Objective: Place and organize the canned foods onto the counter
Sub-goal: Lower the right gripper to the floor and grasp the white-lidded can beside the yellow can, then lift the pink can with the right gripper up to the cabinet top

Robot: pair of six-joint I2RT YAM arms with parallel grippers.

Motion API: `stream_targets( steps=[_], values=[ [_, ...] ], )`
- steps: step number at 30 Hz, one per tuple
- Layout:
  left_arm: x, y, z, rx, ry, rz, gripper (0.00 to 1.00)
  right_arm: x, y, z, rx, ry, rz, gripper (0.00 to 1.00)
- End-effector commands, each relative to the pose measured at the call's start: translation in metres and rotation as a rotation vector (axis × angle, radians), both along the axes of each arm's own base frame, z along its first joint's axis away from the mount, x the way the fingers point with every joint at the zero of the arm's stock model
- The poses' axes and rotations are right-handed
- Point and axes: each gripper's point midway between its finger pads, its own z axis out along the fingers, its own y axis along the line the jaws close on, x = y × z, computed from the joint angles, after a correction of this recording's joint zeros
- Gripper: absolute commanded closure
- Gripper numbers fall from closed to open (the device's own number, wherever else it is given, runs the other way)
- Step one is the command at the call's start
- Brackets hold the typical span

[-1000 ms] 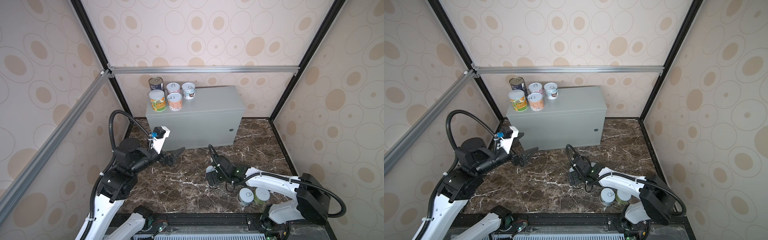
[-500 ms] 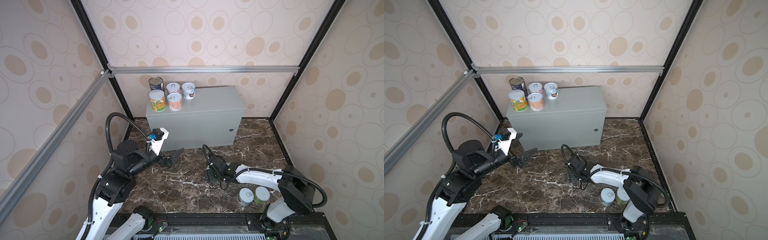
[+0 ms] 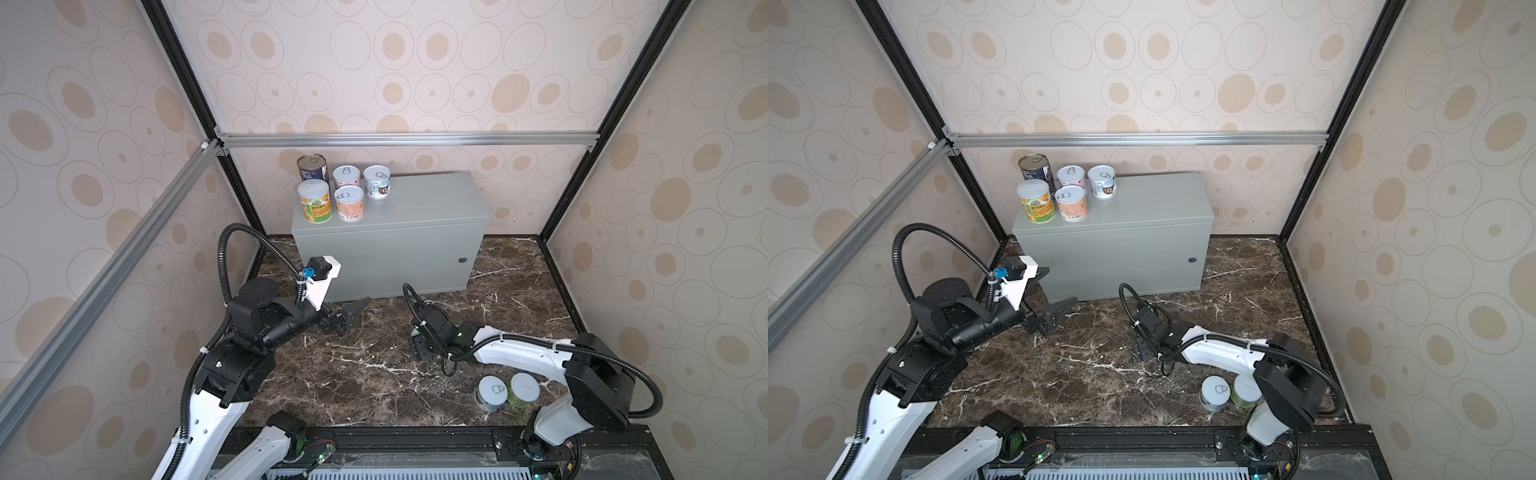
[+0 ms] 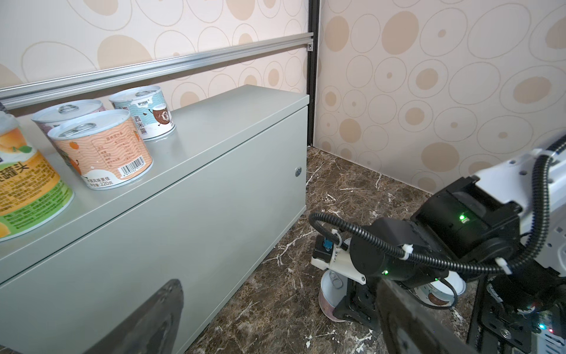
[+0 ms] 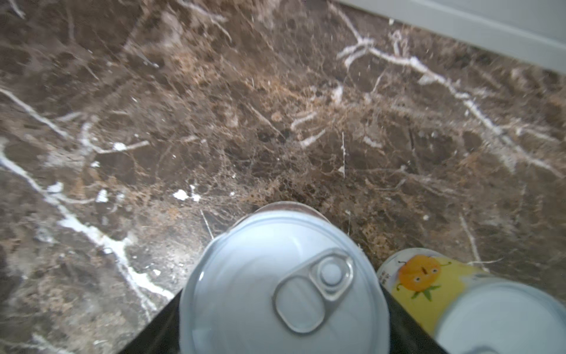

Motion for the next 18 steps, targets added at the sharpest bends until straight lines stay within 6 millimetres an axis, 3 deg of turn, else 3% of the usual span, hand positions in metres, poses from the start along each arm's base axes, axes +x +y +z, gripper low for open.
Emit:
stream_targets(
  steps=[1, 10, 18],
  values=[
    [-0.008, -0.005, 0.009, 0.015, -0.024, -0.056, 0.02, 0.015, 0.009, 0.081, 0.075, -0.165, 0.038, 0.42],
    [-0.016, -0.003, 0.014, -0.012, -0.017, -0.063, 0.02, 0.028, 0.012, 0.208, 0.160, -0.391, 0.112, 0.42],
    [-0.018, -0.001, 0.011, -0.008, -0.014, -0.054, 0.02, 0.073, 0.026, 0.285, 0.210, -0.528, 0.146, 0.42]
  ],
)
